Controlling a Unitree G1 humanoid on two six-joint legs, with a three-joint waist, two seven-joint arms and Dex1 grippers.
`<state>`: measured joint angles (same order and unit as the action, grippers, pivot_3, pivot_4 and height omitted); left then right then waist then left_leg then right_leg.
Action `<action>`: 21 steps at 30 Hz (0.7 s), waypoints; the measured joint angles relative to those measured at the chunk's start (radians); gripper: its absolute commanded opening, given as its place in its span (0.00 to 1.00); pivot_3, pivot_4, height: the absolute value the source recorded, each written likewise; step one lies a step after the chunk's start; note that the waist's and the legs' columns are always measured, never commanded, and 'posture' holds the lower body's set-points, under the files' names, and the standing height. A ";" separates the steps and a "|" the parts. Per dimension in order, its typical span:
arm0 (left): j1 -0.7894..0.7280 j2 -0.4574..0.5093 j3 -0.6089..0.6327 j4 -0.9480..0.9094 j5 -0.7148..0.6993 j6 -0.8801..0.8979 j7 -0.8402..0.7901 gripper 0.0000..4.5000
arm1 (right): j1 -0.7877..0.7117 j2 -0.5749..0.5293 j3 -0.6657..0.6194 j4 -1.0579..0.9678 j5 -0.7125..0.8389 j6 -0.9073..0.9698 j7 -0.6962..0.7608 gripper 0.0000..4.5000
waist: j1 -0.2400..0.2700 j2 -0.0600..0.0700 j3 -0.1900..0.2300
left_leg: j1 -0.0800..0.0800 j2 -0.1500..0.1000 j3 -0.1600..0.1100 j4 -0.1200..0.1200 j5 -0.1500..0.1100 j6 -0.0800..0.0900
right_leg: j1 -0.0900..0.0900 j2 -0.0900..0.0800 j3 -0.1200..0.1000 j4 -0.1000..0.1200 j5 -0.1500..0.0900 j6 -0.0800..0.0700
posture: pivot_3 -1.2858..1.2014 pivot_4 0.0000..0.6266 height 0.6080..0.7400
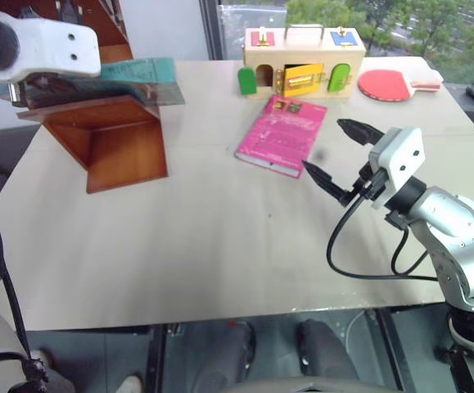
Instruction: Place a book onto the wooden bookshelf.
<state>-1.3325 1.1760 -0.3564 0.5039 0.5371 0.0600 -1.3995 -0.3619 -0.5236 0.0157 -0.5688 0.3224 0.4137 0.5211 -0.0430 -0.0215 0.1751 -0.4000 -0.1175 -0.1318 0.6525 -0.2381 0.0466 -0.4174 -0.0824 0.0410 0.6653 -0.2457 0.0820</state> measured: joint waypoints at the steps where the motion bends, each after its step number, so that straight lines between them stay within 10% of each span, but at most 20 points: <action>1: 0.011 -0.002 0.000 0.004 0.000 0.003 0.002 0.54 | -0.001 0.000 0.000 0.000 0.003 0.002 0.002 1.00 | 0.000 0.000 0.000 | 0.000 0.000 0.000 0.000 0.000 0.000 | 0.000 0.000 0.000 0.000 0.000 0.000 | 0.52 0.24 1.00; 4: 0.047 -0.004 0.041 0.005 -0.041 0.017 0.021 0.87 | -0.006 -0.003 -0.003 -0.005 0.031 0.018 0.020 1.00 | 0.001 0.000 0.000 | -0.002 0.000 0.000 0.000 0.000 0.000 | -0.001 0.000 0.000 -0.001 0.000 0.000 | 0.52 0.24 1.00; 12: 0.179 -0.031 0.388 -0.270 -0.516 0.239 -0.081 0.87 | -0.050 -0.027 -0.034 -0.006 0.103 0.057 0.060 1.00 | 0.001 -0.001 0.000 | -0.018 -0.001 -0.002 0.009 0.000 0.000 | -0.014 -0.002 -0.003 0.001 0.000 0.000 | 0.52 0.24 1.00; 17: 0.281 -0.141 0.605 -0.633 -0.961 0.731 -0.051 0.50 | -0.067 -0.054 -0.060 -0.008 0.149 0.095 0.064 1.00 | 0.004 0.001 -0.001 | -0.016 -0.001 -0.001 0.012 0.000 0.000 | -0.012 -0.002 -0.002 0.005 0.000 0.000 | 0.52 0.24 1.00; 21: 0.459 -0.528 0.587 -0.819 -1.035 0.772 0.268 0.32 | -0.046 -0.096 -0.111 -0.053 0.198 0.154 0.058 1.00 | 0.029 0.005 -0.003 | -0.012 -0.001 -0.002 0.017 0.000 0.000 | -0.005 -0.004 -0.002 0.008 0.001 0.000 | 0.52 0.24 1.00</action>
<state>-0.8733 0.6483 0.2303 -0.3153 -0.4983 0.8316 -1.1318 -0.4080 -0.6194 -0.0955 -0.6215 0.5199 0.5676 0.5789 -0.0137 -0.0169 0.1717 -0.4119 -0.1187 -0.1334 0.6695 -0.2383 0.0468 -0.4227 -0.0859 0.0391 0.6736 -0.2451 0.0815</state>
